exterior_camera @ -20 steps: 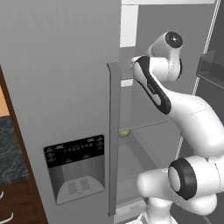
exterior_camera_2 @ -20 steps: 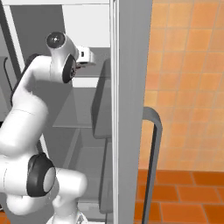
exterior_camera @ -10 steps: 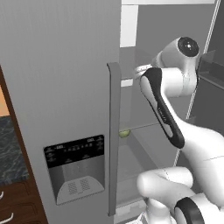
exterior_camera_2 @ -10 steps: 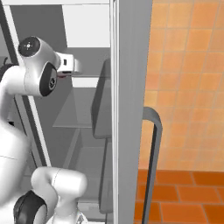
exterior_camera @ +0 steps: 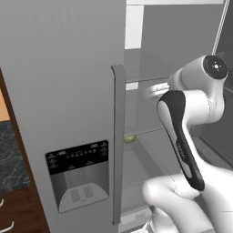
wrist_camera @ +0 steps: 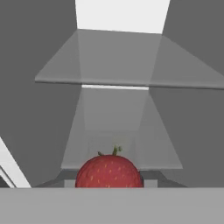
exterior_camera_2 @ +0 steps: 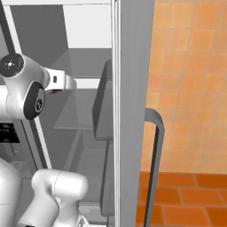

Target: Take the strawberry from the fridge and place it on top of the pancake, located on the dining counter.

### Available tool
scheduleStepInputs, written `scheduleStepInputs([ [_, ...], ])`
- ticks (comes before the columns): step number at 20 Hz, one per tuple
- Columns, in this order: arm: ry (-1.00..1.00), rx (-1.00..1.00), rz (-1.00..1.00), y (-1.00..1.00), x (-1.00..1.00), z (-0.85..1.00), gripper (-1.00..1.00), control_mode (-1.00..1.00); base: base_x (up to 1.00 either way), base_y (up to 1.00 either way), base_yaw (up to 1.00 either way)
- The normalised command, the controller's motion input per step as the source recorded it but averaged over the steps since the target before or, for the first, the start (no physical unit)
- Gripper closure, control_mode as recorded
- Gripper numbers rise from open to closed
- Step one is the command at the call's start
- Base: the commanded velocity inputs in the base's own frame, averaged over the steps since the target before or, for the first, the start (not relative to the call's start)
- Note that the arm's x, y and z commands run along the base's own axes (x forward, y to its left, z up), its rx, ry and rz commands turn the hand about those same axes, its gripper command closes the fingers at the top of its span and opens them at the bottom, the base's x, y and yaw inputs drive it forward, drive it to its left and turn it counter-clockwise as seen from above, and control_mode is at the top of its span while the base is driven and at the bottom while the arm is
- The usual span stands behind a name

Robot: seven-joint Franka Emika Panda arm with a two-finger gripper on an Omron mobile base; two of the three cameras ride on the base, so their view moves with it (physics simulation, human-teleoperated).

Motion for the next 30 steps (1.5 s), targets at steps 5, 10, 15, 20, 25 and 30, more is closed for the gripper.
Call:
scheduleStepInputs([
  [5, 0.04, 0.00, 0.00, 0.02, -0.11, -0.11, 1.00, 1.00, -0.40, 0.17, 0.06],
  [10, 0.00, 0.00, 0.00, 0.00, 0.00, 0.00, 1.00, 1.00, -1.00, 0.62, 0.27],
  [15, 0.00, 0.00, 0.00, 0.00, 0.00, 0.00, 1.00, 1.00, -0.83, 0.79, 0.50],
  [20, 0.00, 0.00, 0.00, 0.00, 0.00, 0.00, 1.00, 1.00, -0.52, 0.62, 0.63],
  [25, 0.00, 0.00, 0.00, 0.00, 0.00, 0.00, 1.00, 1.00, -0.56, 0.67, 0.68],
  [30, 0.00, 0.00, 0.00, 0.00, 0.00, 0.00, 1.00, 1.00, -0.65, 0.59, 0.69],
])
